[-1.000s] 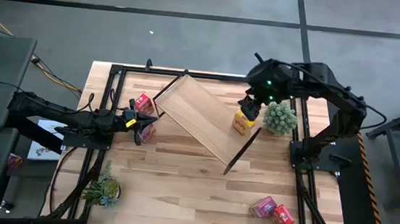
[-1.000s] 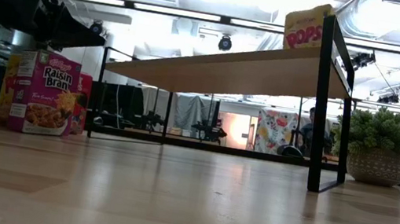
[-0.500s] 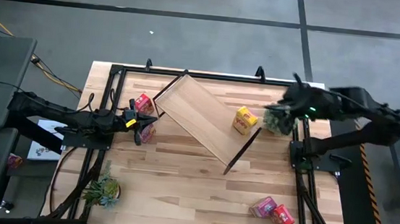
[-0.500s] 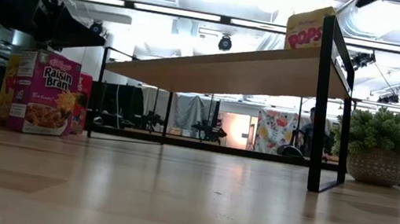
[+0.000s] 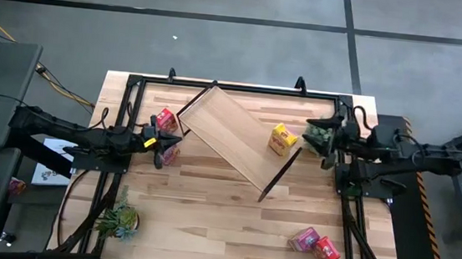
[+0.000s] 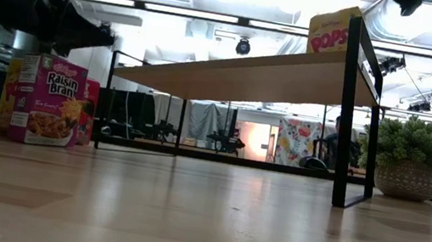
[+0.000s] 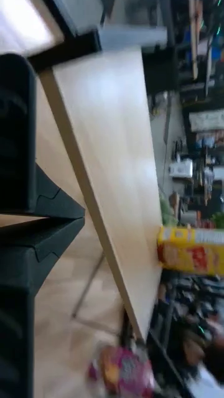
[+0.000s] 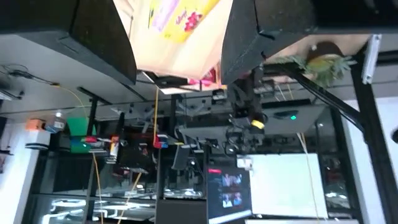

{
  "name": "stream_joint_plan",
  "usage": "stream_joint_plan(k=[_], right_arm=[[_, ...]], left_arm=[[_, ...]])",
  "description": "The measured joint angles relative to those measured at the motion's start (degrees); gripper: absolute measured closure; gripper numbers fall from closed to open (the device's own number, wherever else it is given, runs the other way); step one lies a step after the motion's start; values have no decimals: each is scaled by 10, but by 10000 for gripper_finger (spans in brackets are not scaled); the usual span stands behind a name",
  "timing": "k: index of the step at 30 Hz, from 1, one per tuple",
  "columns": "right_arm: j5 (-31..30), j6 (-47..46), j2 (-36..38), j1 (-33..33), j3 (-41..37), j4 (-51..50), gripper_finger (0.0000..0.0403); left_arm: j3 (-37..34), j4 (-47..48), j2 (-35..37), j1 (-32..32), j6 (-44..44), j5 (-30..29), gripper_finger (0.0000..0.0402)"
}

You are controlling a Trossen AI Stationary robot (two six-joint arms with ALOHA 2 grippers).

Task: Stack cereal on shelf
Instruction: Put the yellow cereal box on the shelf

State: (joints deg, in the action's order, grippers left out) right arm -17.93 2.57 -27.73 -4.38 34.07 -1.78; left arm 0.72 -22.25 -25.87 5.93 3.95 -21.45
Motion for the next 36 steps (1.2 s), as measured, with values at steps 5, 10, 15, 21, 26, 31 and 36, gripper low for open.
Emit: stream_joint_plan(k=[5,10,15,21,26,31,36], right_arm=[[0,-22,-13,7,3,0,176],[1,-11,-15,7,11,0,176],[-14,13,-15,7,14,-1,176],[-21,24,-15,7,14,-1,176],[-21,21,-15,7,14,-17,176],[-21,9,-16,7,14,-38,176],[-21,9,-16,7,14,-38,176]], left_arm=[[5,-73,0,0,18,9,401],[6,-110,1,1,27,48,401],[22,-143,-3,0,-4,24,396],[230,225,-38,-21,-42,-3,316],[402,570,-120,-45,38,-11,217],[536,838,-202,-56,63,53,149],[587,969,-270,-56,-44,69,138]])
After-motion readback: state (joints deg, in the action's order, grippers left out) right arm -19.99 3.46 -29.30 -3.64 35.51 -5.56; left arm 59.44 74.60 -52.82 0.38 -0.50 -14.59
